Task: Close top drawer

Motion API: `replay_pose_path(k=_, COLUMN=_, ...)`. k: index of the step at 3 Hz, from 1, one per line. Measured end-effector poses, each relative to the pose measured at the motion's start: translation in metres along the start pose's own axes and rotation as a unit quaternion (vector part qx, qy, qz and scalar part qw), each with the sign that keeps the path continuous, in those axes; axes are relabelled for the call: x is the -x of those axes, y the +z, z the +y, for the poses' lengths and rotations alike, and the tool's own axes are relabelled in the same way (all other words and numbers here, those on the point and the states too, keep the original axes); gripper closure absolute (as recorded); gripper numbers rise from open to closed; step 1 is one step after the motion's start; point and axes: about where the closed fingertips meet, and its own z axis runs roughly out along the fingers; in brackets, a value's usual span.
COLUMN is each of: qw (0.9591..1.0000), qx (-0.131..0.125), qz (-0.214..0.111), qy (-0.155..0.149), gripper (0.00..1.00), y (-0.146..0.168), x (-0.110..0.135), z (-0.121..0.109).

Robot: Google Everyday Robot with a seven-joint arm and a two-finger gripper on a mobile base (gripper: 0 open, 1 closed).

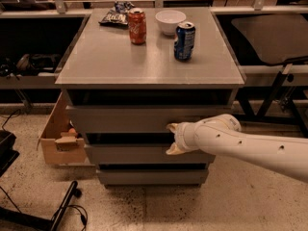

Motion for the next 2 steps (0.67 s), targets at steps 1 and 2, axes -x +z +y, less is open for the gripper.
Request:
replay_pose_path(k=1, qw=0.9992, qx=0.005, qz=0.035, qy=-0.019, gripper=0.72, y=-0.048, x=0.008, z=0.014)
replay_pose_path(k=2, qw=0.9948, qx=0.034, qz=0.091, qy=-0.03, gripper=0.95, y=-0.118, x=0.015, z=0.037)
